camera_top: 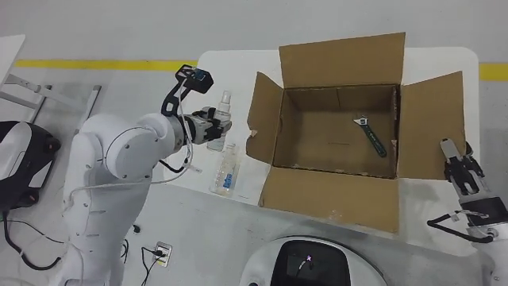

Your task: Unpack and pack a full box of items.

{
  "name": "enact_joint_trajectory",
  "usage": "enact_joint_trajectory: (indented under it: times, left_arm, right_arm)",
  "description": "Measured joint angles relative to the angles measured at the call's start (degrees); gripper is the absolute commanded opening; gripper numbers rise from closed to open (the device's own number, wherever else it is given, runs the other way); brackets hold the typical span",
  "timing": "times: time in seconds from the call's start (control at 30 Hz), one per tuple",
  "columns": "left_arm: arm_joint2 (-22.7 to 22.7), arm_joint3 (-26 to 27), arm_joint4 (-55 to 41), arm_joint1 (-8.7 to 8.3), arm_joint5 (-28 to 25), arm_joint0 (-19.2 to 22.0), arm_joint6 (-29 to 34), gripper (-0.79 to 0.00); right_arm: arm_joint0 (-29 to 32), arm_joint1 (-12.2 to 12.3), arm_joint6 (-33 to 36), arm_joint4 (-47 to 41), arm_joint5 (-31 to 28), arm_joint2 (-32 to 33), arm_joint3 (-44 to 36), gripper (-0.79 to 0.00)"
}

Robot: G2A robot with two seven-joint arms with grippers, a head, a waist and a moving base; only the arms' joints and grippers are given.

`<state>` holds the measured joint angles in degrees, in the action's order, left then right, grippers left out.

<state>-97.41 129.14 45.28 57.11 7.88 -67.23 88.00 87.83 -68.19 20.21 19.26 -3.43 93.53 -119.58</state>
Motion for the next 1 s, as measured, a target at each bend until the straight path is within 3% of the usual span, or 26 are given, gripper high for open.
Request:
enact_joint_trajectory:
  times: [0.2, 0.43, 0.6, 1.0]
  left_arm:
    - [-2.37, -0.41, 2.11, -2.24, -0.30, -7.16, 0.00, -0.785]
    - [1.74, -2.37, 2.87, -3.33, 1.03, -10.67, 0.00, -0.785]
    - [5.89, -4.24, 2.23, -3.41, 2.81, -10.30, -0.09, -0.785]
    - [16.69, -16.50, 3.30, -2.24, 7.56, -5.97, -8.33, -0.785]
  right_arm:
    - [0.19, 0.05, 0.17, -0.39, -0.15, 0.35, 0.27, -0.785]
    - [0.40, 0.10, 0.35, -0.58, -0.17, 0.45, 0.26, -0.785]
    - [0.73, 0.11, 0.04, -1.23, -0.28, 0.78, 0.26, -0.785]
    - [1.95, 0.20, -0.01, -1.50, -0.23, 1.72, -0.70, -0.785]
